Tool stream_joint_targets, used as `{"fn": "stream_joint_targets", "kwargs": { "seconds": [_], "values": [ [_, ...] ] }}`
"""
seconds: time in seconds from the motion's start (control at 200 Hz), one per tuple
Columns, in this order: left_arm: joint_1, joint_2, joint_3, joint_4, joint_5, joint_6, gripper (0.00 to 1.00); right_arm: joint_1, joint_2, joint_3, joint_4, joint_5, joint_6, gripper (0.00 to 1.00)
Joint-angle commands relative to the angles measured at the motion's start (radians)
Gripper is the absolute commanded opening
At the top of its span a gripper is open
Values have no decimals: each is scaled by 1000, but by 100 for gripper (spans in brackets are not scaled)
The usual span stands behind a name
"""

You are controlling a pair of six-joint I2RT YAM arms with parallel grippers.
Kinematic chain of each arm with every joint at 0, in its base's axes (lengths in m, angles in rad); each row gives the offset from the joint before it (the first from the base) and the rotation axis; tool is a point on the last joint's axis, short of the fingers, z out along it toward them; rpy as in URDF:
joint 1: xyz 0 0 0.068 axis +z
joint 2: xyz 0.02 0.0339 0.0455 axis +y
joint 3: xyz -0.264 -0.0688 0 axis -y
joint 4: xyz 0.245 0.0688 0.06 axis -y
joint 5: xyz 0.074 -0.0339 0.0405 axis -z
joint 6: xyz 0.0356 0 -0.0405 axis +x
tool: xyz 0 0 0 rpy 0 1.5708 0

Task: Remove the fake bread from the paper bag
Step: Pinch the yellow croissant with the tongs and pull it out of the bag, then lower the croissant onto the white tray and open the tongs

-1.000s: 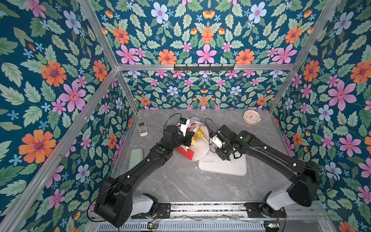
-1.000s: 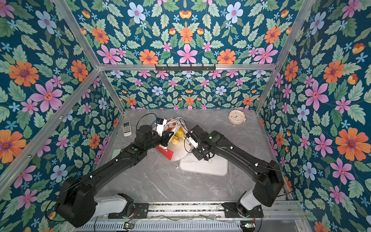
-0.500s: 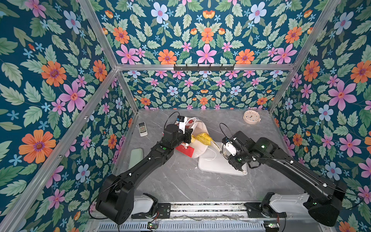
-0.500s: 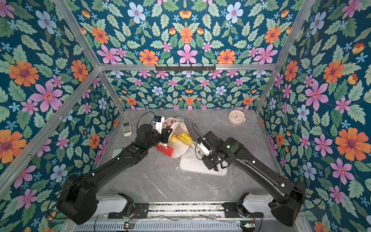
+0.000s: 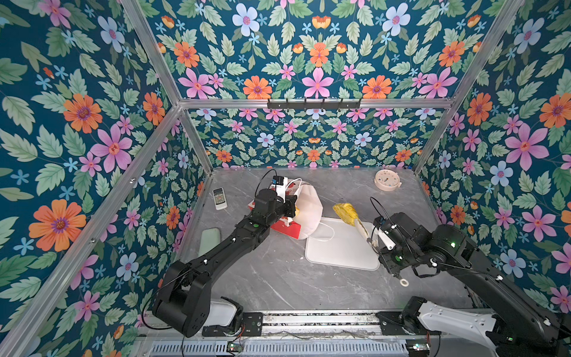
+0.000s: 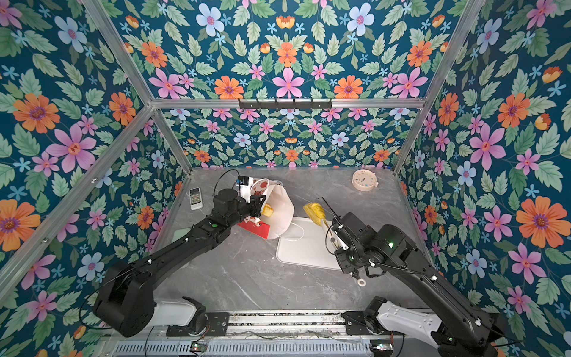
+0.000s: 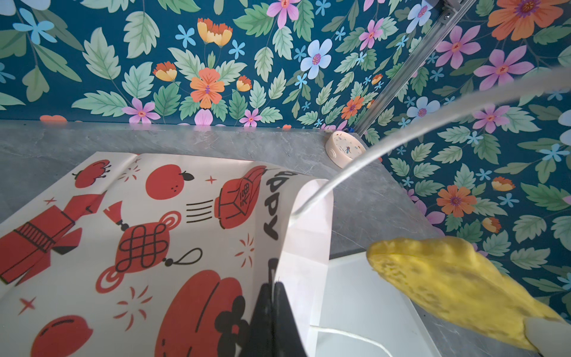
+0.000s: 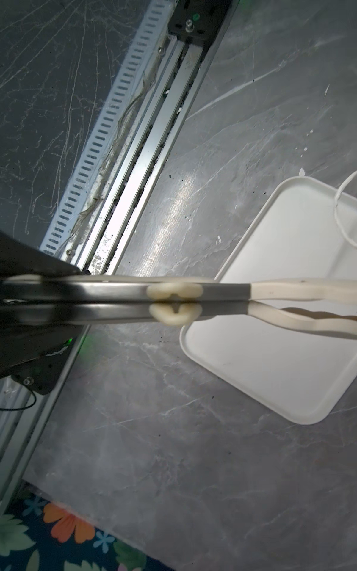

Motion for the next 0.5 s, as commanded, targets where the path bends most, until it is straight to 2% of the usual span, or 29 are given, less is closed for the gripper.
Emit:
{"fn": "stream_joint_targets", "kwargs": {
  "seconds": [0.0,0.21,0.495],
  "values": [
    [1,-9,9,35,-23,3,0,4,18,-3,-72,49,71,0],
    [1,-43,6,22,-35,19,0,4,59,-21,-165,95,146,0],
    [1,-74,-7,21,-36,39,0,43,113,-75,-138,104,217,0]
  ]
}}
